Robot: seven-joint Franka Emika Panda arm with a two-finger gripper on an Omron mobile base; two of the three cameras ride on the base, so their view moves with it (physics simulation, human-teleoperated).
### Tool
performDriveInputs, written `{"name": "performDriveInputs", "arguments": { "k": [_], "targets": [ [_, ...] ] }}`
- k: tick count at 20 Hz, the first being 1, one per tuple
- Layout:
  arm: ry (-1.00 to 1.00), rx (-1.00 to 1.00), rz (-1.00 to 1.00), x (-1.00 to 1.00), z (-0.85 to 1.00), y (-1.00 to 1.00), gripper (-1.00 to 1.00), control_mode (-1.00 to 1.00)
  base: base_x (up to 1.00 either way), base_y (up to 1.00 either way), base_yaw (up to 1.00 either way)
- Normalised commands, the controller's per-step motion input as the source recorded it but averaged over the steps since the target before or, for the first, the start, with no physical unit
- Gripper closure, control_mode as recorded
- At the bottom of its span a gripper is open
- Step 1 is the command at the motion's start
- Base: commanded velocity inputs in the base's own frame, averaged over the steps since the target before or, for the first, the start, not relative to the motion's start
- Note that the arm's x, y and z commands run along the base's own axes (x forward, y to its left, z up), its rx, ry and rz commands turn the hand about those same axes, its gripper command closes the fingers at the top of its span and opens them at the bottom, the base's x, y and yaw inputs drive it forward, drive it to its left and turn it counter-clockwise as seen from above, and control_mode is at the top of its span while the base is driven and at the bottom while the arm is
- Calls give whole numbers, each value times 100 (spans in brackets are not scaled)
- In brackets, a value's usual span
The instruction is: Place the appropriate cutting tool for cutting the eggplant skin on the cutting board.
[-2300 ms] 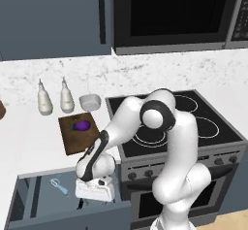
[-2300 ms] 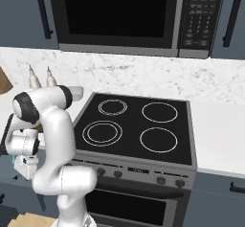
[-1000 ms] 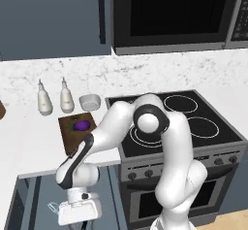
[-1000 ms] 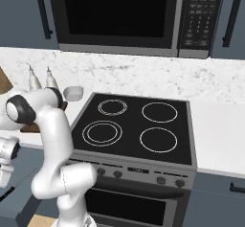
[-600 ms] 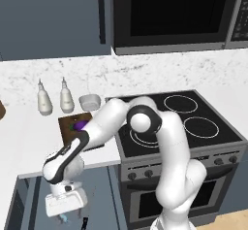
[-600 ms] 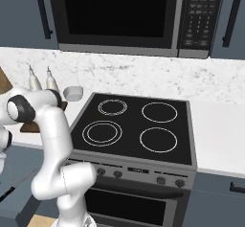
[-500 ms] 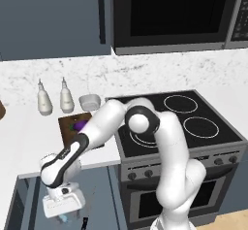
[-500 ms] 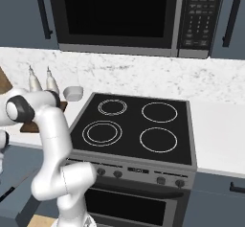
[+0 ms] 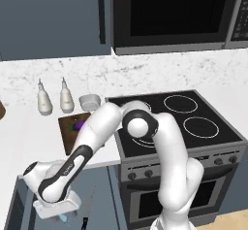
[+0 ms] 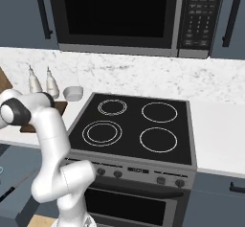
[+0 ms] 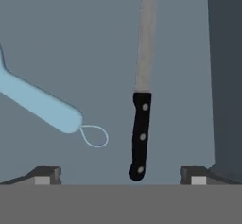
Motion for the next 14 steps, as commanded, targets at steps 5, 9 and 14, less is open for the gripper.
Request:
{"name": "performDriveInputs", "arguments": {
  "k": [5,9,14],
  "targets": [
    [1,1,30,61,-1,4,-100,-100,0,0,0],
    [17,6,27,34,-18,18,-100,-100,0,0,0],
    [21,18,23,13,-25,9,-100,-100,0,0,0]
  ]
}}
